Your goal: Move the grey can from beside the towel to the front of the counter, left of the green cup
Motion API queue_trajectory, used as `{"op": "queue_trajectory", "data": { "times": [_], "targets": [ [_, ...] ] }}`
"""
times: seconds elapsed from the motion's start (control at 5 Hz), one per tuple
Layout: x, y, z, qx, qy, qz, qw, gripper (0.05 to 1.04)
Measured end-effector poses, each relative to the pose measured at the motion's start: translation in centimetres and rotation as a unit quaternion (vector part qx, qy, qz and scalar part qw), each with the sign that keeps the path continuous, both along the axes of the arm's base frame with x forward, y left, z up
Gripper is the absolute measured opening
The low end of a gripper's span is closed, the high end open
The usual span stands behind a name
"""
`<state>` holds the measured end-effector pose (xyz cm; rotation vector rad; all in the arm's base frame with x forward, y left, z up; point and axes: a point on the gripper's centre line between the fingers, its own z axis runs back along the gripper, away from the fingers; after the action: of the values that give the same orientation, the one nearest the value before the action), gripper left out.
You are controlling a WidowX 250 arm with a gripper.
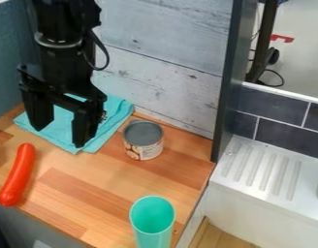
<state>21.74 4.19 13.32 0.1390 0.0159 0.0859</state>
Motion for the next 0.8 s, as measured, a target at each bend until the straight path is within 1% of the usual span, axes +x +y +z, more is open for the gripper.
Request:
{"op": "queue_trajectory", "data": {
  "times": [0.2,0.4,0.6,0.8],
  "targets": [
    [-0.1,0.0,-0.4,-0.002,0.008,0.0,1.0,1.0],
    [1.8,-0.3,-0.8,-0.015,-0.029,-0.003,0.9995,1.0],
    [5.4,0.2,-1.2,-0.008,-0.05,-0.009,0.9987,1.0],
    [8.3,1.3,-2.5,-0.009,-0.044,-0.008,0.999,1.0]
  ]
}}
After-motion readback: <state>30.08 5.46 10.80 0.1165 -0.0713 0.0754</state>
